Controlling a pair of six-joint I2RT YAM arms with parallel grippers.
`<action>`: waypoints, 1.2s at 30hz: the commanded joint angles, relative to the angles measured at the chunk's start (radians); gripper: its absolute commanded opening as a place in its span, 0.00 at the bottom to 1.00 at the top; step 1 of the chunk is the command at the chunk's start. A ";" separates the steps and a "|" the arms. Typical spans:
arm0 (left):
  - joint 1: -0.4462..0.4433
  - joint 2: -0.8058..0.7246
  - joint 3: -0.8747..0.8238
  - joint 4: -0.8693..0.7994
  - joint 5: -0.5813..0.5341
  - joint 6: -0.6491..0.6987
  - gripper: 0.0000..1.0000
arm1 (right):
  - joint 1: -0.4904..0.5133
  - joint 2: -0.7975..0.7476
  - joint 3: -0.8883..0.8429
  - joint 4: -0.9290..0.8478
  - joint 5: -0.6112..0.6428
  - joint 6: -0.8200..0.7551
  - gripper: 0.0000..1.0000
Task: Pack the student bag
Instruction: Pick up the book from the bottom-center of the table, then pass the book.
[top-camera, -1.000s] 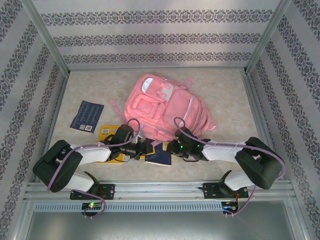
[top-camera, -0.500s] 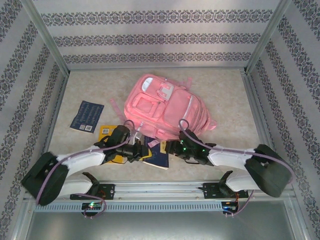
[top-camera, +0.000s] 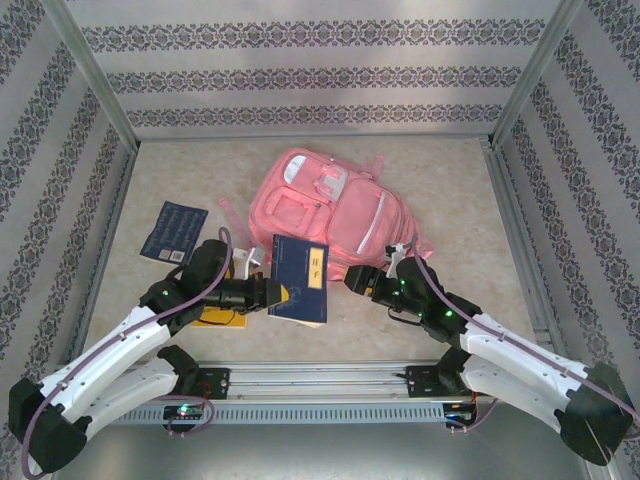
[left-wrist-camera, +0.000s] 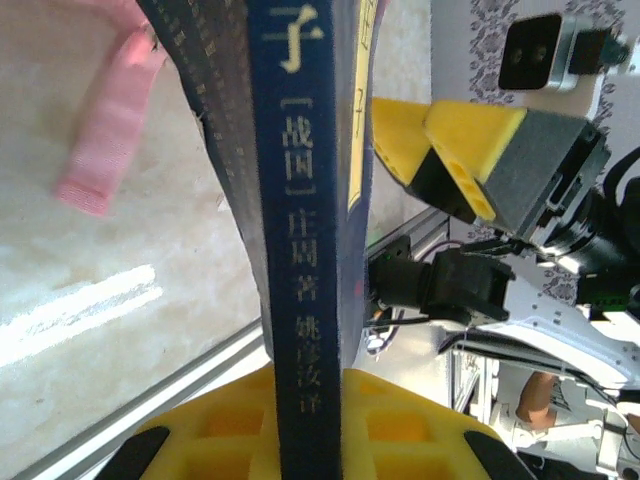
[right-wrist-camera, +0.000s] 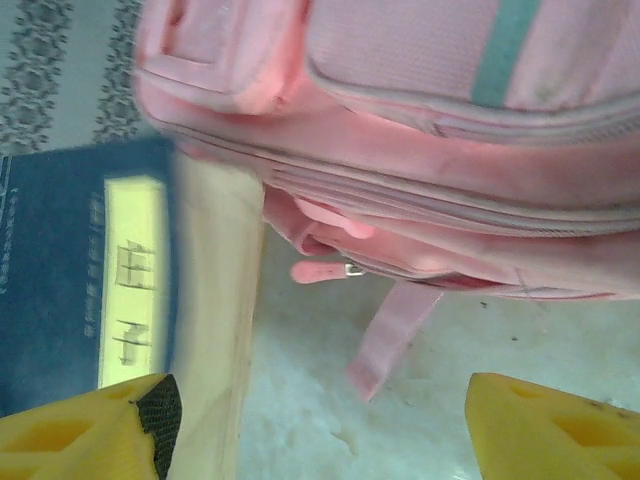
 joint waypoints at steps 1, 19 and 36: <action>0.011 -0.019 0.080 0.077 -0.074 0.004 0.00 | -0.006 -0.051 0.023 0.044 -0.050 0.030 0.79; -0.022 0.167 0.088 0.916 -0.455 -0.280 0.00 | 0.161 -0.054 -0.017 0.594 0.251 0.197 0.98; -0.153 0.272 0.096 1.064 -0.546 -0.309 0.00 | 0.187 0.243 0.159 0.860 0.376 0.209 0.95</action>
